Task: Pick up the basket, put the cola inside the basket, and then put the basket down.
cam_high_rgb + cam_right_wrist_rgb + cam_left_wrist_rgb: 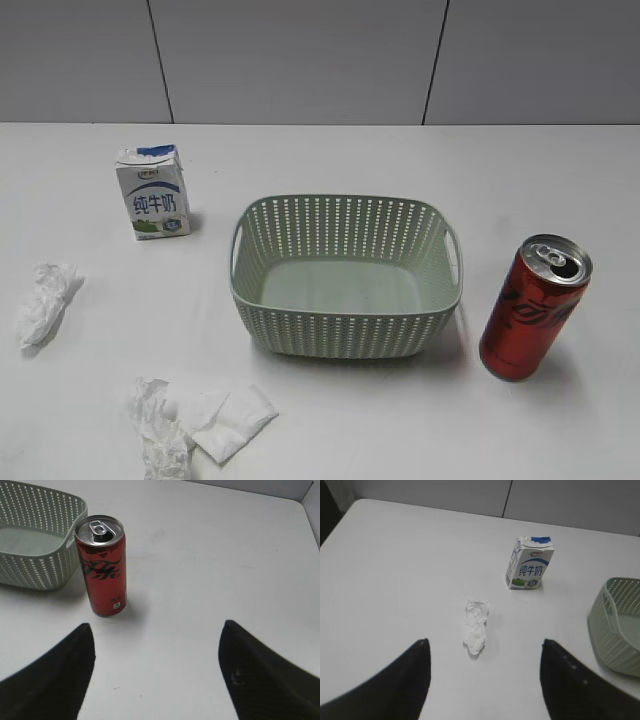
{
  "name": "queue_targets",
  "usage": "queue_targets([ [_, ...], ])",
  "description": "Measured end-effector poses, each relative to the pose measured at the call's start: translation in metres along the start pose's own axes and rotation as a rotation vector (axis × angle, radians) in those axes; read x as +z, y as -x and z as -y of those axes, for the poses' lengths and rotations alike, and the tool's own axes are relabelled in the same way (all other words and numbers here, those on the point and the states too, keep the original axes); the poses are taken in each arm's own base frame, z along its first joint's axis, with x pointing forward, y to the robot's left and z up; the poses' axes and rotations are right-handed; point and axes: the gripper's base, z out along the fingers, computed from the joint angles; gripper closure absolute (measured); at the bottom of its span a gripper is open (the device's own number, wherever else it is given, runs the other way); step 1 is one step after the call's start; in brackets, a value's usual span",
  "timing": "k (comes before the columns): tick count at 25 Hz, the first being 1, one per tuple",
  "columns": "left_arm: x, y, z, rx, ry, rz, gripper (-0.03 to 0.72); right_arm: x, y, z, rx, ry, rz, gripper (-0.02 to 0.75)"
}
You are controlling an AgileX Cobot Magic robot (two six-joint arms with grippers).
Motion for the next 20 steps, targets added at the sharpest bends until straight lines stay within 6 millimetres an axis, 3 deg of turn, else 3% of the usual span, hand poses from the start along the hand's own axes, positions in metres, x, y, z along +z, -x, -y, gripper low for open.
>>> queue_targets([
  [13,0.096,0.065,0.0,0.04,-0.052,-0.238,0.171,0.0,0.0,0.0,0.0,0.0,0.0,0.154],
  [20,0.142,0.09,0.035,0.192,-0.189,-0.371,0.171,0.0,0.0,0.0,0.0,0.0,0.0,0.154],
])
